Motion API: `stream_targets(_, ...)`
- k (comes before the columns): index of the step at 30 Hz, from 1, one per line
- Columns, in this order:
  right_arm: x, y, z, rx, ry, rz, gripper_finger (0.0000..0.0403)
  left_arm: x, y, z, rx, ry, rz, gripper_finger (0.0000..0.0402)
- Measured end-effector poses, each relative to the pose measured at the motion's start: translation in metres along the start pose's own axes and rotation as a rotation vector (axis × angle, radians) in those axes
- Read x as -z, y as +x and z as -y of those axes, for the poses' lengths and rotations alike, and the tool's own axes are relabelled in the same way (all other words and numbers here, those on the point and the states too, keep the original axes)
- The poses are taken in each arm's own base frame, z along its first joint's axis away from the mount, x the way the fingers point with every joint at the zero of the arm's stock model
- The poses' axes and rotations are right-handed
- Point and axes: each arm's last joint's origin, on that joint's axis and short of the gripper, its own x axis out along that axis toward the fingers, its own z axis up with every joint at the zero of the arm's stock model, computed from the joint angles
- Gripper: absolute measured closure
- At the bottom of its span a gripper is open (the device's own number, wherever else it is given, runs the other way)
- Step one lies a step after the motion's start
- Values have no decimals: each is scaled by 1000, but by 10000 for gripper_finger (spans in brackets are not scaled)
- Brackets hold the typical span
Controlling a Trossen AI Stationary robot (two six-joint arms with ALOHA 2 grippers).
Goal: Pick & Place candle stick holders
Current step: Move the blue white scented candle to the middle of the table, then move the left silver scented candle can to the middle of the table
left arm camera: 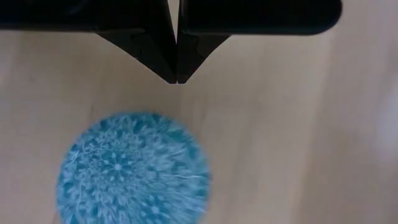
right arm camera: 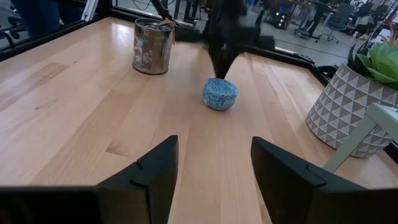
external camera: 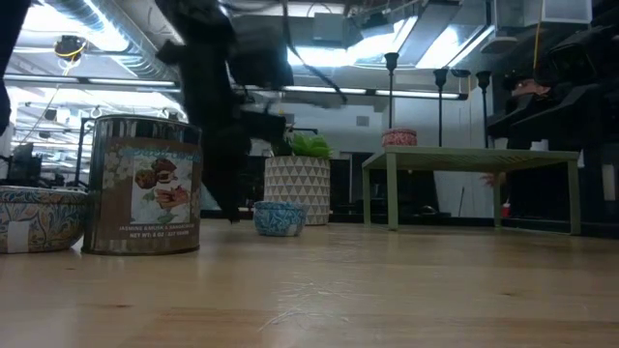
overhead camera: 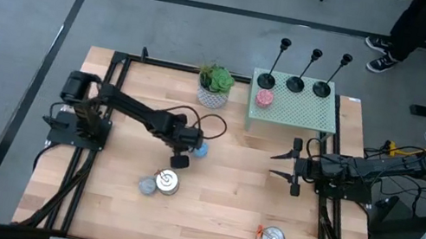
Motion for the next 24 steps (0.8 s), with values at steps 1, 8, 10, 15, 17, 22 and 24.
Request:
stream_targets(1,0,0,0,0,0,0,199,-1,7,1,9,11,-4,400)
stream_targets(8,0,0,0,0,1,3,199,-24,22,10,30,73,62,399)
stream_targets(10,0,0,0,0,0,2,199,-38,21,14,65,75,170,400)
stream_targets(15,0,0,0,0,0,2,199,-73,10,23,167,118,548,399)
stream_targets(17,0,0,0,0,0,3,199,-85,9,26,182,139,694,399)
stream_targets(22,0,0,0,-2,0,0,199,-94,3,29,190,149,832,400)
stream_targets(24,0,0,0,-6,0,1,199,-91,-3,29,194,151,806,399)
